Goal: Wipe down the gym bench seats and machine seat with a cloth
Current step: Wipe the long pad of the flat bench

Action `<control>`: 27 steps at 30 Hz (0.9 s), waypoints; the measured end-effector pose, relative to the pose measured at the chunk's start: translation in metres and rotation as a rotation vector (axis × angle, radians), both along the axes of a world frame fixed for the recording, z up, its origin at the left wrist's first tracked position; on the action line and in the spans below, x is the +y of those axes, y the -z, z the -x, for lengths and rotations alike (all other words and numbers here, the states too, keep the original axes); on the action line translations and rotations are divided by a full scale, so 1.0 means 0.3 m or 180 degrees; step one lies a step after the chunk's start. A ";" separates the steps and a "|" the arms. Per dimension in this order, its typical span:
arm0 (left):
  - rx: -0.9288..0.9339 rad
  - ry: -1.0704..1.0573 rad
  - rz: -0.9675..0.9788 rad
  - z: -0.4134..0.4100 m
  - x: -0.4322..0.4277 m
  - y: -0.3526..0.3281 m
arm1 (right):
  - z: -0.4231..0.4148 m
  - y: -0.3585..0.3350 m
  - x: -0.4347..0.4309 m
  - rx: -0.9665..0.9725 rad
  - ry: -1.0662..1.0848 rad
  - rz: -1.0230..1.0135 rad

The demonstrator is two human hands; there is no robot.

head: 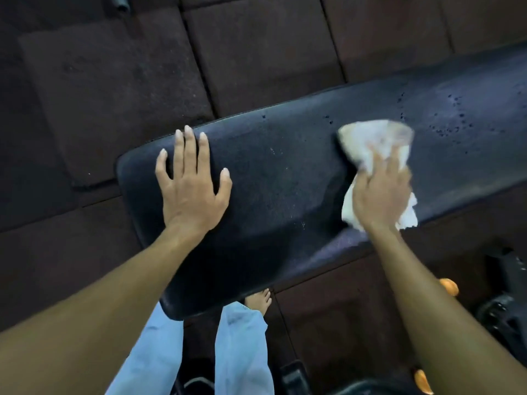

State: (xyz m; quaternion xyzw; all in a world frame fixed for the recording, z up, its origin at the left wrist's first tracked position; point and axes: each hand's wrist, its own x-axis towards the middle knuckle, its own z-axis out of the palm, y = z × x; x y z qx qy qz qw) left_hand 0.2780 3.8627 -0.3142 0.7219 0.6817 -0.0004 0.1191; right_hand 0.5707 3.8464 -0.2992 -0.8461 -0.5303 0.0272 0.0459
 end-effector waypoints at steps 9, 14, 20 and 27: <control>0.0000 -0.0041 -0.0040 -0.008 0.011 -0.008 | 0.321 0.007 0.072 0.0309 -0.1837 -0.0203; 0.0002 -0.0058 -0.0091 -0.012 0.011 -0.004 | -0.046 0.006 0.037 -0.0132 -0.1488 0.0092; 0.0061 -0.0039 -0.0176 -0.013 0.015 -0.002 | 0.149 0.005 0.403 0.0373 0.0497 -0.0077; 0.0021 -0.0016 -0.0265 -0.009 0.007 0.002 | 0.225 0.018 0.024 0.0324 -0.2317 -0.0265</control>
